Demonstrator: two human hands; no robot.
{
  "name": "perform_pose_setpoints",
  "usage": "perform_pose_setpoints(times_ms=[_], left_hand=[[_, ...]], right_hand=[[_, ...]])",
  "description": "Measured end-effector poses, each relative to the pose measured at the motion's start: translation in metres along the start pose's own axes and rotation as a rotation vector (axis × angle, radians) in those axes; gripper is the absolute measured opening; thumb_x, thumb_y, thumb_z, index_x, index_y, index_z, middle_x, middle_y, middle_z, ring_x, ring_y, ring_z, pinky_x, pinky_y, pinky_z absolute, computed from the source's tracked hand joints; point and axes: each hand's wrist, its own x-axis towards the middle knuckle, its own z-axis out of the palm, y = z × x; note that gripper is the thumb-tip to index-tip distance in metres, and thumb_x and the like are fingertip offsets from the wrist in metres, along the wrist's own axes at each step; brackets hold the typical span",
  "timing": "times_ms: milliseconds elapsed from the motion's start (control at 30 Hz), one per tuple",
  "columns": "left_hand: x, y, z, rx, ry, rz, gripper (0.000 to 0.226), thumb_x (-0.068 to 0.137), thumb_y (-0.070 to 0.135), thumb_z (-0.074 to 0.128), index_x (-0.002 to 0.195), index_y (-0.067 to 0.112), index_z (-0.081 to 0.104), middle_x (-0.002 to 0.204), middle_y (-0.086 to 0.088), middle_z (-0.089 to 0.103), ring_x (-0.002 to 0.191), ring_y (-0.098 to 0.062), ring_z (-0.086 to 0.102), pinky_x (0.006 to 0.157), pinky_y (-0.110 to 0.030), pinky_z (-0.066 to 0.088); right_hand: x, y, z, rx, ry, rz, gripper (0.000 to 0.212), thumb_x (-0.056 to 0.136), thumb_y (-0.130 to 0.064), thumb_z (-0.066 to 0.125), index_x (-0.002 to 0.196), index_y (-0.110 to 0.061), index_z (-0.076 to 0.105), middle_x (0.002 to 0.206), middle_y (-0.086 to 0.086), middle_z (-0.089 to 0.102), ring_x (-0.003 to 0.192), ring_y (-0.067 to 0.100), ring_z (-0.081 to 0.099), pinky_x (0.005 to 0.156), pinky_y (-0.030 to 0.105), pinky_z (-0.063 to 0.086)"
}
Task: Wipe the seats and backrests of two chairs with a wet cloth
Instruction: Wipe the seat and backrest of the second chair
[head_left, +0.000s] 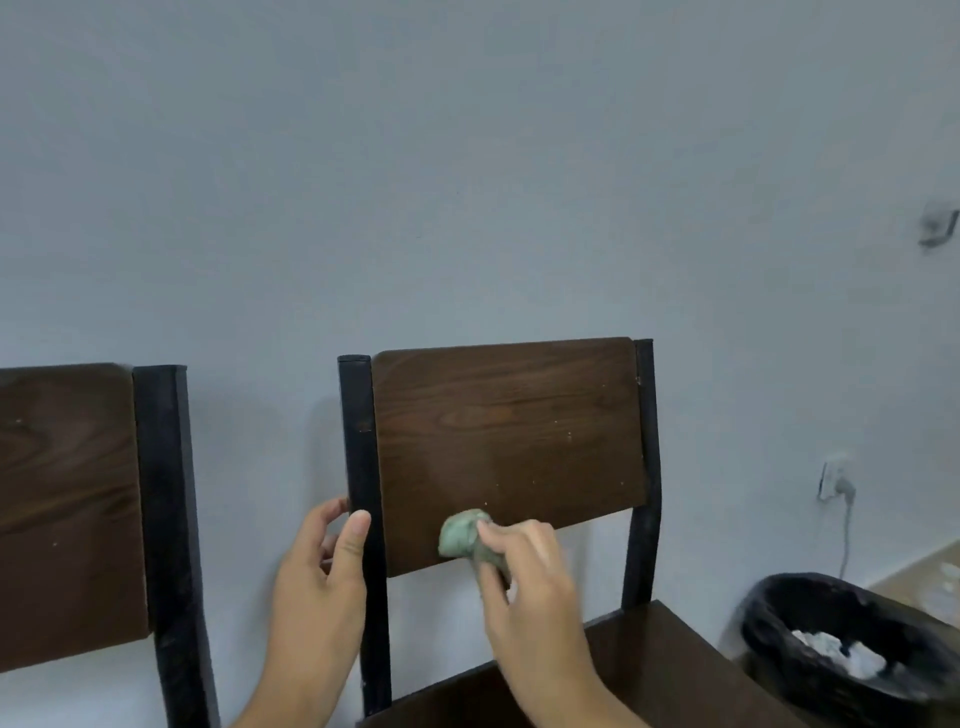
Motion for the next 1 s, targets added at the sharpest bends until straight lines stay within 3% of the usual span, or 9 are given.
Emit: perform_pose_setpoints(times_ms=[100,167,233,367,467,567,667,833,1000], left_hand=[[0.001,0.0,0.003,0.014,-0.009,-0.021,0.042,0.098,0.049,0.047,0.135,0.032,0.052,0.114,-0.003,0.066,0.11,-0.023,0.061,0.088,-0.035,0.045],[0.0,-0.002,0.003,0.028,-0.001,-0.006,0.045,0.097,0.05,0.047,0.137,0.03,0.052,0.113,-0.004,0.067,0.109,-0.024,0.062,0.088,-0.036,0.046],[0.0,-0.002,0.001,0.053,0.003,0.006,0.045,0.097,0.049,0.047,0.137,0.028,0.052,0.106,-0.004,0.069,0.106,-0.025,0.064,0.089,-0.038,0.047],[0.0,-0.003,0.0,0.093,0.016,0.002,0.044,0.094,0.052,0.048,0.132,0.031,0.053,0.092,-0.003,0.069,0.099,-0.026,0.066,0.093,-0.049,0.052],[-0.002,-0.001,0.003,0.099,0.045,0.003,0.026,0.093,0.05,0.05,0.117,0.038,0.053,0.083,-0.013,0.071,0.09,-0.03,0.068,0.089,-0.049,0.053],[-0.001,0.003,0.002,0.097,0.054,0.013,0.019,0.097,0.041,0.052,0.115,0.036,0.052,0.079,-0.015,0.072,0.083,-0.027,0.068,0.082,-0.046,0.054],[-0.001,0.005,0.003,0.08,0.046,0.013,0.02,0.098,0.039,0.051,0.116,0.033,0.052,0.078,-0.007,0.069,0.077,-0.021,0.065,0.076,-0.042,0.052],[-0.004,0.011,0.005,0.098,0.03,0.021,0.021,0.097,0.044,0.048,0.117,0.035,0.049,0.08,0.0,0.066,0.078,-0.021,0.062,0.074,-0.041,0.051],[-0.006,0.007,0.005,0.098,0.003,0.004,0.034,0.09,0.055,0.045,0.118,0.037,0.051,0.082,-0.009,0.069,0.08,-0.019,0.065,0.066,-0.034,0.048]], right_hand=[[0.051,0.055,-0.054,0.007,0.352,0.473,0.014,0.095,-0.008,0.069,0.108,-0.014,0.07,0.098,-0.006,0.061,0.091,0.011,0.062,0.085,0.028,0.059],[0.083,0.065,-0.072,0.062,0.494,0.575,0.014,0.097,-0.009,0.066,0.109,-0.006,0.071,0.101,-0.002,0.061,0.091,0.014,0.061,0.089,0.029,0.058],[0.086,0.038,-0.051,0.067,0.449,0.422,0.012,0.096,-0.008,0.067,0.107,-0.009,0.071,0.102,-0.002,0.061,0.092,0.009,0.062,0.082,0.019,0.056],[0.008,-0.001,0.004,-0.045,0.011,-0.053,0.025,0.091,-0.006,0.071,0.113,-0.017,0.066,0.103,-0.008,0.059,0.095,0.003,0.055,0.08,0.011,0.05],[0.014,0.035,-0.022,-0.006,0.15,0.179,0.021,0.093,-0.008,0.072,0.108,-0.021,0.068,0.098,-0.011,0.059,0.093,0.005,0.06,0.078,0.012,0.053],[0.087,0.064,-0.063,0.067,0.452,0.533,0.016,0.097,-0.01,0.065,0.112,-0.012,0.071,0.105,-0.001,0.065,0.099,0.015,0.064,0.091,0.033,0.059],[0.118,0.039,-0.054,0.068,0.458,0.36,0.013,0.095,-0.006,0.066,0.107,-0.009,0.072,0.103,0.0,0.063,0.097,0.015,0.064,0.086,0.021,0.05],[0.029,0.013,-0.015,-0.033,-0.055,-0.125,0.023,0.092,-0.007,0.069,0.114,-0.015,0.067,0.105,-0.006,0.061,0.099,0.002,0.054,0.083,0.011,0.051],[0.093,0.078,-0.081,-0.103,0.294,0.29,0.015,0.094,-0.003,0.065,0.106,-0.012,0.066,0.104,-0.003,0.06,0.095,0.009,0.057,0.091,0.035,0.057]])
